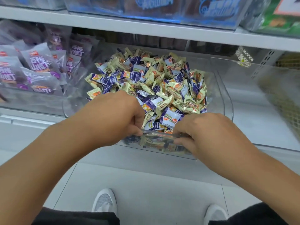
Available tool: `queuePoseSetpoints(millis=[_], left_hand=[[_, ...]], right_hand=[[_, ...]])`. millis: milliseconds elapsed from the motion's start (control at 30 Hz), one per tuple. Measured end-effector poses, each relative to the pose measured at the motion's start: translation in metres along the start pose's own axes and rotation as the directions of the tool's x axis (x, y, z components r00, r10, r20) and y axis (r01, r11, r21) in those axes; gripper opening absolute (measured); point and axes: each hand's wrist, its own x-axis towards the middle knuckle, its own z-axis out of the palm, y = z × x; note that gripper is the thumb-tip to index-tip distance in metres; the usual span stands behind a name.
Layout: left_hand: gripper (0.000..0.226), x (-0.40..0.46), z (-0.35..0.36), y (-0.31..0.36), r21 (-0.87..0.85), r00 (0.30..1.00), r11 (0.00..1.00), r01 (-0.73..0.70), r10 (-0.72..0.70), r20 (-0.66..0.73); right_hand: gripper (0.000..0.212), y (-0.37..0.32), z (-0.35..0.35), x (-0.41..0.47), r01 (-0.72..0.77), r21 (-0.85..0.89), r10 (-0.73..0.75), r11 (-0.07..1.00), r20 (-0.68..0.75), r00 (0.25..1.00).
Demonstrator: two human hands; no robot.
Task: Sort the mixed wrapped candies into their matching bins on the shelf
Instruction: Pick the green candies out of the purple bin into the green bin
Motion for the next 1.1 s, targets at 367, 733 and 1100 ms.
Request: queuePoseSetpoints(millis=[367, 733, 1100], left_hand=[[0.039, 0.044, 0.014, 0.021, -0.246, 0.951, 0.968, 0.051, -0.122, -0.285], [0.017, 0.053, 0.02, 0.026, -0.333, 0.941, 0.942, 0.036, -0.145, -0.307], [0.006, 0.057, 0.008, 0.022, -0.571, 0.922, 0.821, 0.005, -0.225, -0.315]], right_hand=[[0.032, 0.039, -0.057, 0.04, 0.004, -0.05, 0.003, 0.999, 0.149, 0.989], [0.033, 0.044, -0.015, 0.051, 0.058, -0.078, -0.052, 0.995, 0.07, 0.996], [0.01, 0.066, -0.028, 0.055, 0.03, 0.224, 0.01, 0.974, -0.178, 0.984]])
